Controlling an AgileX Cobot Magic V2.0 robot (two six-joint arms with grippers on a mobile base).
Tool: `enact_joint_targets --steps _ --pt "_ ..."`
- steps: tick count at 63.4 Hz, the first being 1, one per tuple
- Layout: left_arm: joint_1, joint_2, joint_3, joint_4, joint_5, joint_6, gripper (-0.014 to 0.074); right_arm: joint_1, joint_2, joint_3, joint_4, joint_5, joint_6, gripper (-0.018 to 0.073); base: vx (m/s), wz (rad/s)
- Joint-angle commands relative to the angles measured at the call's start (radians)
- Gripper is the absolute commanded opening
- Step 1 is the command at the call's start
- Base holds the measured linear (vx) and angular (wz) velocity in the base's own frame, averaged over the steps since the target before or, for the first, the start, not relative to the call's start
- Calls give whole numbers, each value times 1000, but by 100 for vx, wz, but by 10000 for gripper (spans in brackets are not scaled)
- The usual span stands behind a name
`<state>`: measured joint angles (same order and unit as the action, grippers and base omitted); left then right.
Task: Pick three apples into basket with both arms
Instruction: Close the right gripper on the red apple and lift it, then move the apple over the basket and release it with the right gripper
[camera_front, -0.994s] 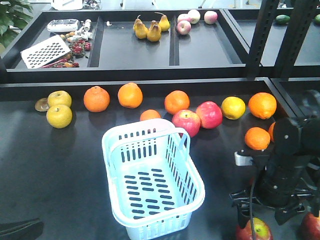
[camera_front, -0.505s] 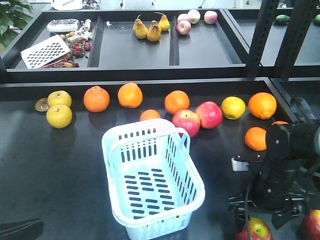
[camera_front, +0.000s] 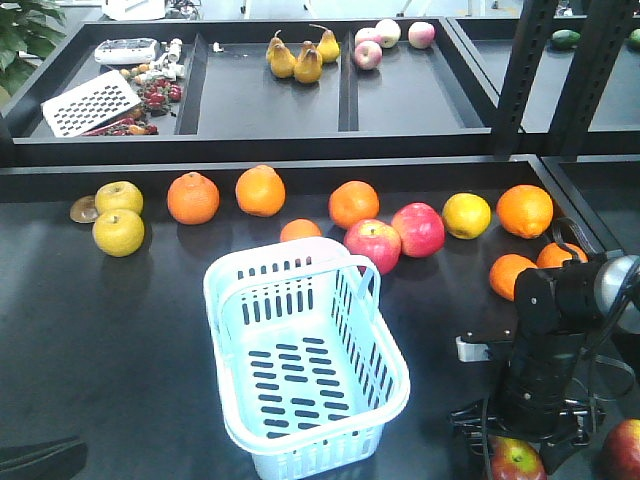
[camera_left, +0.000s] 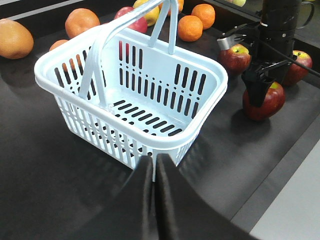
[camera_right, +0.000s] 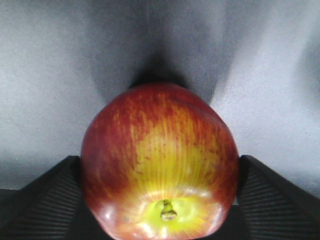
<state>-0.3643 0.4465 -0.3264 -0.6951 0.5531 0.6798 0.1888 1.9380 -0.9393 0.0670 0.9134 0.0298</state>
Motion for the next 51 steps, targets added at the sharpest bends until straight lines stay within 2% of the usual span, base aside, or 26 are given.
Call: enact_joint_targets --steps 1,9,15,18,24,36,41,48,51 --pt "-2 4 -25 -35 -49 -6 -8 1 -40 -21 -20 -9 -20 515 0 0" --pt "-2 4 -25 -35 -49 -6 -8 1 -40 -21 -13 -22 -45 351 0 0" --pt "-2 4 -25 -35 -49 -6 -8 1 -53 -21 -14 -18 -58 196 0 0" --pt "-2 4 -25 -35 -49 -6 -8 1 -75 -21 -14 -8 -73 105 0 0" --pt "-2 4 -25 -35 -49 -6 -8 1 -150 -21 -14 4 -100 -14 0 0" --pt "-2 4 -25 -35 -49 -6 -8 2 -414 -21 -5 61 -117 -8 0 0" --pt "-2 4 -25 -35 -49 -6 -8 2 -526 -21 37 70 -168 -8 0 0" --pt "-2 4 -25 -35 -50 -6 -8 2 -670 -21 205 29 -312 -7 0 0" --pt "-2 4 -25 -35 -50 -6 -8 2 -716 -21 326 5 -382 -5 0 0"
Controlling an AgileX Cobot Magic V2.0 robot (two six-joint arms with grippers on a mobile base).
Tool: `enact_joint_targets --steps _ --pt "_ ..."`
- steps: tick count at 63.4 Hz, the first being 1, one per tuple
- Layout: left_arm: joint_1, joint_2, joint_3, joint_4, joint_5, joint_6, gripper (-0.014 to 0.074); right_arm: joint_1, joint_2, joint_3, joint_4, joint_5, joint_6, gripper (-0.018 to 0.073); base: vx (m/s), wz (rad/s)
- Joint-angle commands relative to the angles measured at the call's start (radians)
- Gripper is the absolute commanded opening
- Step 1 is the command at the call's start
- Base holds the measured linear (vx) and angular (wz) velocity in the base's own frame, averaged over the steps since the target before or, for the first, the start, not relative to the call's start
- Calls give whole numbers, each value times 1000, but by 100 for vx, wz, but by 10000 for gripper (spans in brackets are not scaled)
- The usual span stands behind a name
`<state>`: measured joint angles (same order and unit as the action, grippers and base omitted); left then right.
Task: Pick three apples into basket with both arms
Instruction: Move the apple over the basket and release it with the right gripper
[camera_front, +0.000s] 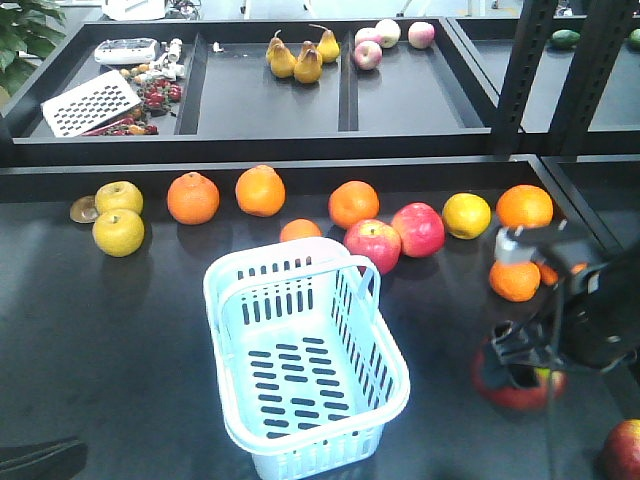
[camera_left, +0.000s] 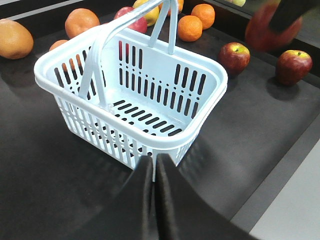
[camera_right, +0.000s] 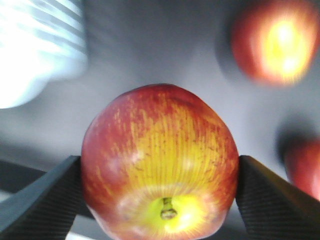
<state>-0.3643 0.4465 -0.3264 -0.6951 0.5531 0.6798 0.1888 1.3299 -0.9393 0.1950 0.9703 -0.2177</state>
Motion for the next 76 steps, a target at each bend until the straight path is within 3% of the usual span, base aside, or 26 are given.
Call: enact_joint_targets --steps 1,8,12,29,38,48,54,66,76 --pt "-2 4 -25 -35 -50 -6 -8 2 -120 -21 229 -57 -155 -5 0 0" --pt "-2 4 -25 -35 -50 -6 -8 6 -126 -21 473 -63 -307 -2 0 0" --pt "-2 4 -25 -35 -50 -6 -8 44 -95 -21 547 -81 -360 0 0 0" --pt "-2 4 -25 -35 -50 -6 -8 293 137 -32 572 -369 -382 52 0 0" --pt "-2 4 -25 -35 -50 -6 -8 341 253 -85 568 -436 -386 235 0 0" --pt "-2 4 -25 -35 -50 -6 -8 343 332 -133 570 -437 -380 585 0 0" --pt "-2 4 -25 -35 -50 -6 -8 343 350 -137 571 -447 -375 732 0 0" --pt "-2 4 -25 -35 -50 -6 -8 343 350 -137 593 -467 -378 715 0 0" --pt "-2 4 -25 -35 -50 -6 -8 343 350 -137 595 -487 -381 643 0 0"
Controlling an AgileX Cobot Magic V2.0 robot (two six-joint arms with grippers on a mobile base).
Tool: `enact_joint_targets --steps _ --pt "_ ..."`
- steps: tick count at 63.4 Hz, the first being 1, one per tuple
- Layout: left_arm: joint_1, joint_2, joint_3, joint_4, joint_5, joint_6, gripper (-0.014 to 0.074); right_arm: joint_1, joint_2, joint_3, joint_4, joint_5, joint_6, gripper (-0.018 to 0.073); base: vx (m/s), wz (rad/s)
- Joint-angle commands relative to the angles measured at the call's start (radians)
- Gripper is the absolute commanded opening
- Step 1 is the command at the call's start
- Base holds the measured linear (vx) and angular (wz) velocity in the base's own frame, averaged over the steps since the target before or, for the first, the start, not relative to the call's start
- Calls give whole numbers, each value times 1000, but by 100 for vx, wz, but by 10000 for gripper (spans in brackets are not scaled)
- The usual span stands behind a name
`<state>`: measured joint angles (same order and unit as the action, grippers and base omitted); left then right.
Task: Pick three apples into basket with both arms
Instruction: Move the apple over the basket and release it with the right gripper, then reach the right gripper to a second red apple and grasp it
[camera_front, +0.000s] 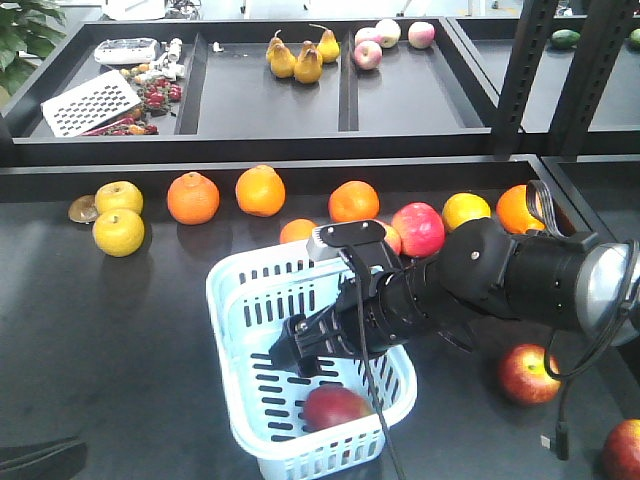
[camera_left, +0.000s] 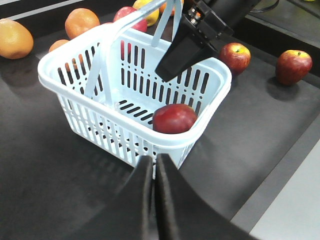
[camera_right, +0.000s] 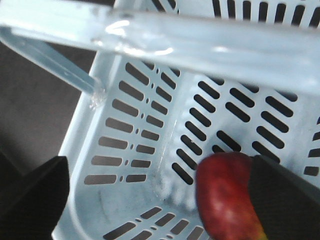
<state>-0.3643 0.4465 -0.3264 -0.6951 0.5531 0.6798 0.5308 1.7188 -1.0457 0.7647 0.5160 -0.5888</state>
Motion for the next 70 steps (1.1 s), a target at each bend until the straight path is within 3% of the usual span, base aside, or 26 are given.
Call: enact_joint_targets --steps 1,17,31,54,62,70 --pt "-2 4 -25 -35 -50 -6 -8 1 -39 -31 25 -32 -10 634 0 0" --pt "-2 4 -25 -35 -50 -6 -8 -15 -47 -31 26 24 3 370 0 0" --pt "-2 4 -25 -35 -49 -6 -8 -136 -156 -28 -123 152 114 -15 0 0" --pt "-2 4 -25 -35 -50 -6 -8 -421 -323 -28 -552 243 399 -3 0 0" --pt "-2 4 -25 -35 -50 -6 -8 -521 -292 -28 -580 198 392 30 0 0" --pt "-2 4 -25 -35 -50 -6 -8 -580 -220 -58 -580 198 350 150 0 0"
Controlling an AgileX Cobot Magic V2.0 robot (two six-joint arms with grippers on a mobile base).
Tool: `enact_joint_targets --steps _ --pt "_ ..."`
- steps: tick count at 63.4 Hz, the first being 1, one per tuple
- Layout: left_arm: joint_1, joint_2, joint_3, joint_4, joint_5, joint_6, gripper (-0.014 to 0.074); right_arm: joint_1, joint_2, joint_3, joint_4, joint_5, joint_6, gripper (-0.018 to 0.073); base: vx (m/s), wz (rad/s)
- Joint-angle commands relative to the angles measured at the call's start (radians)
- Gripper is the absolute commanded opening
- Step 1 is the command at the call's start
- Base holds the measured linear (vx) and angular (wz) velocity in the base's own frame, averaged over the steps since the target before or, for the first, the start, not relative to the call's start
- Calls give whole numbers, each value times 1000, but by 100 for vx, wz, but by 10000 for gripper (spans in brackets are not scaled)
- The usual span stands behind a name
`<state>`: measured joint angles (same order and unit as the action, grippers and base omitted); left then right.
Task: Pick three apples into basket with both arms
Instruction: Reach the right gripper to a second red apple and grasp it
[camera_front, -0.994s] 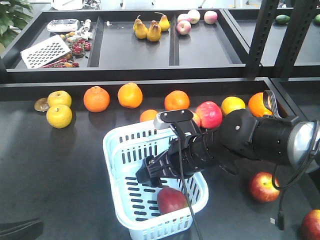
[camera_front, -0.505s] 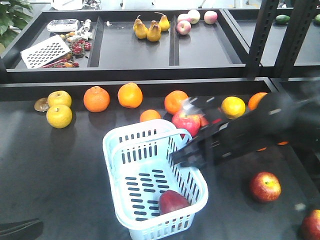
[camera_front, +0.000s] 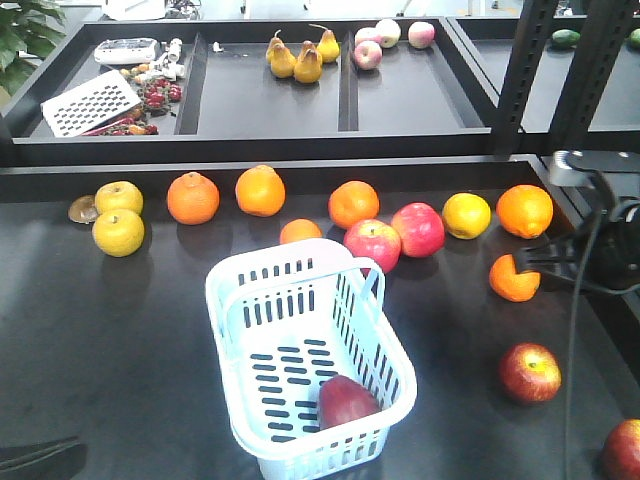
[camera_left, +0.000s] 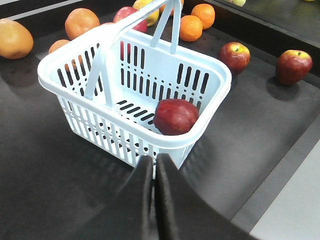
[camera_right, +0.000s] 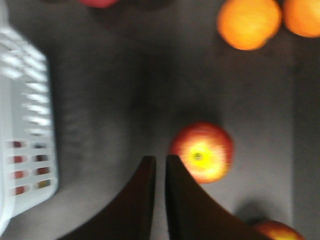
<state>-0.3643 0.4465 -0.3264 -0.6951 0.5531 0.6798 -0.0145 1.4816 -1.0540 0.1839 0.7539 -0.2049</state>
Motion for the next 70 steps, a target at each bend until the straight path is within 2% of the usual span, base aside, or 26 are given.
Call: enact_joint_targets --steps 1,7,14,21,24,34,54,70 --pt "-2 4 -25 -35 -50 -6 -8 -37 28 -56 1 -37 -35 170 0 0" --pt "-2 4 -25 -35 -50 -6 -8 -44 107 -102 -8 -11 -36 326 0 0" --pt "-2 4 -25 -35 -50 -6 -8 -44 202 -156 -37 7 -16 553 0 0" --pt "-2 4 -25 -35 -50 -6 -8 -44 274 -197 -61 46 25 701 0 0" --pt "-2 4 -25 -34 -50 -6 -8 -44 301 -205 -76 53 48 727 0 0" --pt "-2 4 -25 -34 -50 -6 -8 -44 351 -209 -143 51 105 715 0 0" --pt "-2 4 -25 -34 -50 -6 -8 -44 433 -209 -145 65 104 630 0 0" --pt "-2 4 -25 -34 -49 -6 -8 -43 534 -209 -138 66 101 608 0 0"
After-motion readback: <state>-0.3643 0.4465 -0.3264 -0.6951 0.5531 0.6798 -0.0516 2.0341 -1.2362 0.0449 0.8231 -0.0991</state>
